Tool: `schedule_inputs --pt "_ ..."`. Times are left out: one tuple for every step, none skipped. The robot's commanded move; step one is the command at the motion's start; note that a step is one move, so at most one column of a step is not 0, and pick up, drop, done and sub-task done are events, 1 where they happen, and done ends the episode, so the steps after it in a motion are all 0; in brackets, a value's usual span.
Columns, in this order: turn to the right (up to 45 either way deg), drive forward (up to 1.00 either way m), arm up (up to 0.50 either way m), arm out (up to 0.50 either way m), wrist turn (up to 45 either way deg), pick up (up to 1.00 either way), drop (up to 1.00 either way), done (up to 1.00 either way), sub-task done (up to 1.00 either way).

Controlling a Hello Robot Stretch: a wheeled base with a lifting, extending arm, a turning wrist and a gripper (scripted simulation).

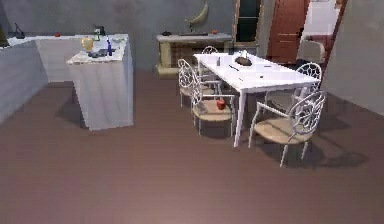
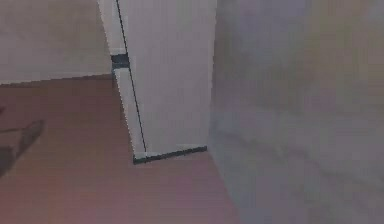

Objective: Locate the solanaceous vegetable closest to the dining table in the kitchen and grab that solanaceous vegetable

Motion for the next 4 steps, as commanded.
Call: schedule_inputs --pt "0.0 1.0 0.0 0.0 0.0 0.0 0.0 0.0 0.0" --pt "-6.0 0.0 0.0 0.0 0.0 0.0 0.0 0.0 0.0" --pt "0.0 0.35 0.0 0.0 0.0 0.0 0.0 0.0 0.0" --pt "-45.0 0.0 0.0 0.0 0.0 0.0 0.0 0.0 0.0"
